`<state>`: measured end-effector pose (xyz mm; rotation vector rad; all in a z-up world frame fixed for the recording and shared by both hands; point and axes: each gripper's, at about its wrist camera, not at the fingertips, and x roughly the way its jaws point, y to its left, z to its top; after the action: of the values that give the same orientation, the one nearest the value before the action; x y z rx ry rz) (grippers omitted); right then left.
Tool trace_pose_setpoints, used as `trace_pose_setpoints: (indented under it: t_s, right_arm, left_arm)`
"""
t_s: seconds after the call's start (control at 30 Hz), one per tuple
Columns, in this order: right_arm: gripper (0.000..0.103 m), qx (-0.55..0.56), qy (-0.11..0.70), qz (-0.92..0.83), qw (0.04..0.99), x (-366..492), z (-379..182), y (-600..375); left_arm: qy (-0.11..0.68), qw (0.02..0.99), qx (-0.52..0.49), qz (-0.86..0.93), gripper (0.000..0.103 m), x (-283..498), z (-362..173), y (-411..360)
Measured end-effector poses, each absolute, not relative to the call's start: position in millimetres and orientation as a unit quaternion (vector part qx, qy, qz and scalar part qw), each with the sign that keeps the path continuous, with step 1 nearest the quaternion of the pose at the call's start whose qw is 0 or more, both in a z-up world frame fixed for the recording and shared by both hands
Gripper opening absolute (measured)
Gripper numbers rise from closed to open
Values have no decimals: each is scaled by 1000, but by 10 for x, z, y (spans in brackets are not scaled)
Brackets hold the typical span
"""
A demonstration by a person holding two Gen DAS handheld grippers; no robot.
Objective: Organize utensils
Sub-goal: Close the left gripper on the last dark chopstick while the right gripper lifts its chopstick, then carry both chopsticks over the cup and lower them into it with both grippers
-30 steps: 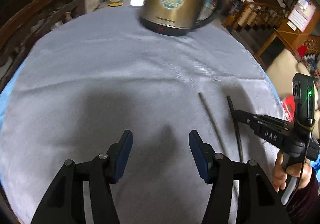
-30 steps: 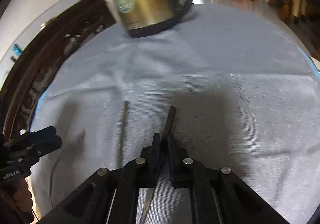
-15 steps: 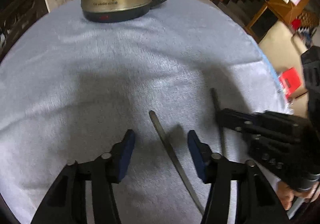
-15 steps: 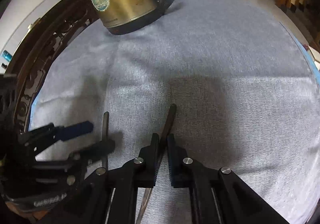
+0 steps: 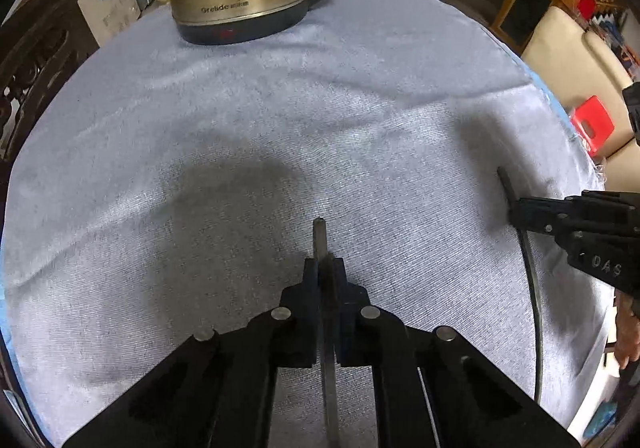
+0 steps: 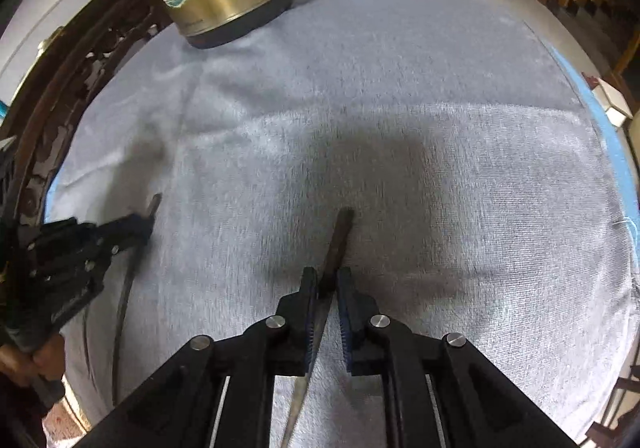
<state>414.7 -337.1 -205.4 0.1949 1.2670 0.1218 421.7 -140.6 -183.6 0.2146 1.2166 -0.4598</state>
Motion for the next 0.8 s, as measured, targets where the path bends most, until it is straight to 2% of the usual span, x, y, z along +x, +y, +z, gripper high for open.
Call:
trace_pose_setpoints:
  t_s: [0.1,0.2,0.23,0.27,0.43,0.53,0.8]
  right_arm:
    - [15,57,584,51,808,4171,-2033,-3263]
    - [10,39,580,52,812,4137,-2020,-3231]
    - [9,42,579,52,813,4119,-2016,-3241]
    - [8,50,578,52,813,4091,-2012,-3263]
    - [7,107,549,63,827,3819,-1921,-3475]
    - [7,122,516,63,845,3585,-1758,-3580]
    - [7,143,400,26,905,2809,-945,-3863]
  left_arm:
    - [568,788,87,-220,14,4237,-1832,-1403]
    - [552,796,98,-227,14,4202,-1844,-1424]
    - [549,799,100,-224,12,4201,-1848,-1417]
    - [548,801,102,-218,6,4203,-1852,-1391]
    - [539,817,86,-186,5,4090,-1750,-1152]
    - [518,836,60,-170,5,3966,-1573,-880]
    - [411,904,13,-120,5,3341,-637,-100]
